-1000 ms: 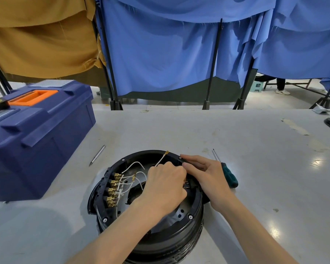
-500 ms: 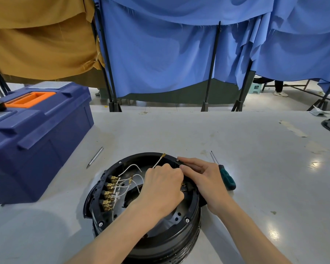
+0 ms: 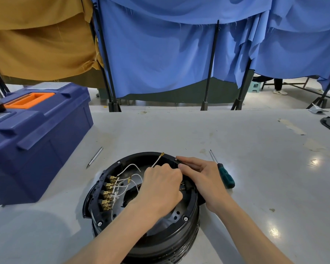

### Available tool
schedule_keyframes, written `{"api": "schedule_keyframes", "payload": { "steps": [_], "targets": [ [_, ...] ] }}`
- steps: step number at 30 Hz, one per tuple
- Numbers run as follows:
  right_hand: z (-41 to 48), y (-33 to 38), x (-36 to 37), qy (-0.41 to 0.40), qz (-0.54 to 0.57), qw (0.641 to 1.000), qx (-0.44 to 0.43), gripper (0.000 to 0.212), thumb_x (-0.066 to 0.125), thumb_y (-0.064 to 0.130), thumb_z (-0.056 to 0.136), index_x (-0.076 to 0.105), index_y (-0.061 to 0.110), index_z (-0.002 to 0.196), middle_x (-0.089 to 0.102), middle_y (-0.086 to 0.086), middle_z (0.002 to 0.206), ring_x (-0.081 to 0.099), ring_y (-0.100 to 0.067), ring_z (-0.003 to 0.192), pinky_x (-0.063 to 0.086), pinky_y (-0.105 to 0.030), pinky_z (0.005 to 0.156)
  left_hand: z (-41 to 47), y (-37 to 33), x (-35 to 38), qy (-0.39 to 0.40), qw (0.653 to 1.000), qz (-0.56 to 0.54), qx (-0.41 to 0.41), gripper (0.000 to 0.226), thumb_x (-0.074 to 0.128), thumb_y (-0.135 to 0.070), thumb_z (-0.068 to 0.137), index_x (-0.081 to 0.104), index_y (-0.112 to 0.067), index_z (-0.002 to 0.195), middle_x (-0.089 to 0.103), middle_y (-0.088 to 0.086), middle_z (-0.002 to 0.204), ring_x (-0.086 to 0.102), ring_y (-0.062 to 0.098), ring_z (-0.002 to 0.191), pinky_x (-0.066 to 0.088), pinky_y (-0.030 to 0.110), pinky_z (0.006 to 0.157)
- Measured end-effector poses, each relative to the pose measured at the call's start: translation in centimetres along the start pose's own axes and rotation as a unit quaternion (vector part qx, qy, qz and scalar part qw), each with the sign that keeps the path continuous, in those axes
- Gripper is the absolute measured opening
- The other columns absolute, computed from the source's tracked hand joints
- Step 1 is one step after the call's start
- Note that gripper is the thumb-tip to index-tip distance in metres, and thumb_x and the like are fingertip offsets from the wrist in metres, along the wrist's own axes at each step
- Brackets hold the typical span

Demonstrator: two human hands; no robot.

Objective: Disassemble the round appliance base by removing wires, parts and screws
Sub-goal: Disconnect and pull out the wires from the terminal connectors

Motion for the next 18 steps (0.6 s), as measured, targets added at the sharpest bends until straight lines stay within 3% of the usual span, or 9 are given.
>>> {"api": "schedule_keyframes", "payload": {
  "steps": [5,7,9,13,15,18],
  "targets": [
    [0.2,0.1,0.0,-0.003,0.001,1.0,-0.001,0.023,0.067,0.006,0.087,0.075,0.016,0.105,0.077,0.001,0.095,0.072,-0.014,0.092,0.058,-0.026,0.081,0.4,0.3,-0.1,0.001,1.0,-0.005,-0.008,0.02,0.049,-0.017,0.088,0.063,-0.018,0.103,0.05,0.001,0.087,0.057,0.026,0.09,0.029,0.031,0.067],
    [0.1,0.2,0.1,-0.003,0.002,1.0,-0.004,0.023,0.067,0.005,0.087,0.075,0.015,0.106,0.077,0.001,0.095,0.072,-0.014,0.092,0.058,-0.026,0.08,0.2,0.3,0.0,0.005,1.0,0.003,-0.007,0.019,0.049,-0.016,0.087,0.062,-0.018,0.101,0.046,0.0,0.083,0.053,0.024,0.082,0.028,0.031,0.065],
    [0.0,0.1,0.2,-0.003,0.008,1.0,-0.004,0.023,0.067,0.004,0.087,0.075,0.015,0.105,0.077,0.0,0.094,0.073,-0.014,0.091,0.058,-0.024,0.076,-0.1,0.0,0.1,0.007,1.0,0.004,-0.006,0.017,0.049,-0.015,0.086,0.06,-0.019,0.098,0.053,0.001,0.086,0.049,0.023,0.079,0.027,0.031,0.064],
    [0.1,-0.1,0.1,-0.01,-0.001,1.0,-0.001,0.022,0.068,0.007,0.086,0.076,0.018,0.104,0.077,0.002,0.095,0.072,-0.012,0.092,0.058,-0.025,0.079,0.0,1.7,-0.3,0.013,0.999,0.009,-0.031,0.019,0.051,-0.02,0.087,0.063,-0.02,0.102,0.063,0.005,0.102,0.06,0.026,0.096,0.031,0.031,0.068],
    [0.2,-0.2,0.1,-0.011,-0.004,1.0,0.004,0.021,0.069,0.01,0.086,0.076,0.02,0.103,0.077,0.004,0.094,0.072,-0.012,0.091,0.058,-0.026,0.079,-0.4,4.3,-0.4,0.004,0.998,-0.001,-0.07,0.02,0.051,-0.02,0.086,0.065,-0.021,0.101,0.065,0.003,0.101,0.061,0.026,0.099,0.038,0.031,0.071],
    [0.2,-0.1,0.1,-0.013,-0.01,1.0,-0.001,0.02,0.069,0.01,0.086,0.076,0.02,0.102,0.077,0.003,0.094,0.072,-0.013,0.092,0.058,-0.031,0.083,-1.6,3.7,-0.1,-0.005,0.998,-0.046,-0.034,0.019,0.052,-0.021,0.085,0.068,-0.025,0.096,0.07,-0.002,0.095,0.063,0.021,0.094,0.038,0.03,0.069]
  ]
}}
Point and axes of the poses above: each hand's wrist, its own z-axis towards the middle knuckle, its own x-axis out of the palm, y = z × x, the point moved 7 cm from there along z, towards the middle knuckle
